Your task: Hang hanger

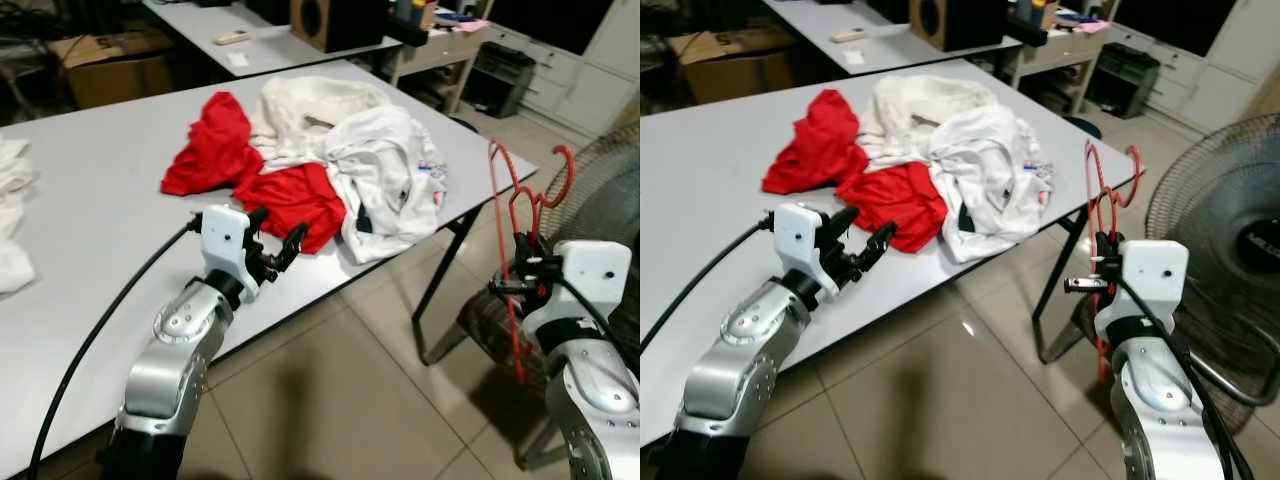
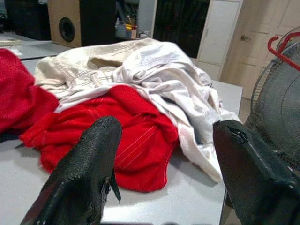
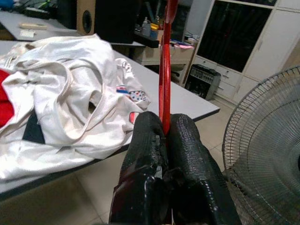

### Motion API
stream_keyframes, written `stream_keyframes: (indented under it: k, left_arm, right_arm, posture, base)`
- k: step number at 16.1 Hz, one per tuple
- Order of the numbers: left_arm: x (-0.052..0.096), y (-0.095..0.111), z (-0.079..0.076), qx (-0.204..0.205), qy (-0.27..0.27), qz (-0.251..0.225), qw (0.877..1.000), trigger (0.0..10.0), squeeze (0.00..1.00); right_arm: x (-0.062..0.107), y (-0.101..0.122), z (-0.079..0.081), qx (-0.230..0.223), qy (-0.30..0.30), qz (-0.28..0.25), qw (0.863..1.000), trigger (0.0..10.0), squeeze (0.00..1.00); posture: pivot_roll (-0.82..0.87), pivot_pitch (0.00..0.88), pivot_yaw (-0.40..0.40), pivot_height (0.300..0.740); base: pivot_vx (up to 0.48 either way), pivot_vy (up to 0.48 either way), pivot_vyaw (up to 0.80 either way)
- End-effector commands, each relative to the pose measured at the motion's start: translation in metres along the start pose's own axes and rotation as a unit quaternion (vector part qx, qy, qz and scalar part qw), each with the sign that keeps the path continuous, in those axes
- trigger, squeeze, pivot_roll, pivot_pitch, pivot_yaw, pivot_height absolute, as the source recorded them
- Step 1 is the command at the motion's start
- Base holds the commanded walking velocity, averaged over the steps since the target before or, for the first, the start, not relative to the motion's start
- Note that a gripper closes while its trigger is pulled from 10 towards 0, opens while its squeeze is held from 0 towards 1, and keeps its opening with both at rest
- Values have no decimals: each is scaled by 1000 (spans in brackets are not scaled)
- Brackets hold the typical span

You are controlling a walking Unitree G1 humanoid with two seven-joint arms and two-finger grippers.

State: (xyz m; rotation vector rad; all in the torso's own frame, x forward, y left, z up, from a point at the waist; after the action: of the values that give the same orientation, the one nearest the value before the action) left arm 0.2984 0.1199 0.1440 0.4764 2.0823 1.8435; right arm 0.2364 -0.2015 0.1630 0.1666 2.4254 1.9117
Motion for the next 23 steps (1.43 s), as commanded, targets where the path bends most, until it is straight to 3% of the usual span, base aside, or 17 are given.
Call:
stream_keyframes:
  k: [1,3,8,11,13,17,21,23]
  left_arm:
    - [-1,1,-5,-8,-12,-2,1000,10000,0]
    - [-5,0,-9,-4,-15,-6,1000,10000,0]
    - [-15,5,-29,10,-57,-28,998,10000,0]
    - [-17,6,-29,9,-53,-37,998,10000,0]
    - [-20,12,-16,-5,-11,-57,998,10000,0]
    - [-24,19,2,-16,33,-66,997,10000,0]
    - [-19,16,3,4,32,-61,998,10000,0]
    - [-19,14,5,-5,37,-55,998,10000,0]
  right_arm:
    - [3,0,-3,7,-9,-1,1000,10000,0]
    - [9,1,-8,-29,-15,4,999,10000,0]
    - [20,7,-12,-33,-13,-11,999,10000,0]
    - [21,7,-11,-32,-6,-13,999,10000,0]
    - [18,5,-5,-21,53,-8,998,10000,0]
    - [15,11,-4,-22,88,-26,996,10000,0]
    - [14,14,-5,6,98,-34,995,10000,0]
    - [12,15,-4,9,98,-36,995,10000,0]
  posture:
    - [-75,0,-51,740]
    - [-92,0,-40,740]
    - [-134,0,8,740]
    - [-138,0,13,740]
    - [-139,0,21,740]
    - [-140,0,44,740]
    - [-135,0,51,740]
    - [-129,0,45,740]
  base:
    - [326,0,0]
    - [353,0,-213]
    - [372,0,-800]
    - [385,0,-800]
    - [386,0,0]
    - [334,0,0]
    - [146,0,0]
    - [0,0,400]
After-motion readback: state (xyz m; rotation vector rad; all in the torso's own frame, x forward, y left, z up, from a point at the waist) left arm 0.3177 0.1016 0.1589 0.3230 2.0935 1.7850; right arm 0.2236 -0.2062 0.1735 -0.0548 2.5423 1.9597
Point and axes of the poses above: a point about 5 cm out from each wrist's last joint towards the gripper, its own x axis pointing back from the gripper into the wrist, its own y axis along the axis of the wrist's last joint, z = x × y, the point moved 2 cm from there along -x, pointing out of the wrist towards the gripper, and after that the axes turned 5 degrees about x, right-handed, at the moved point
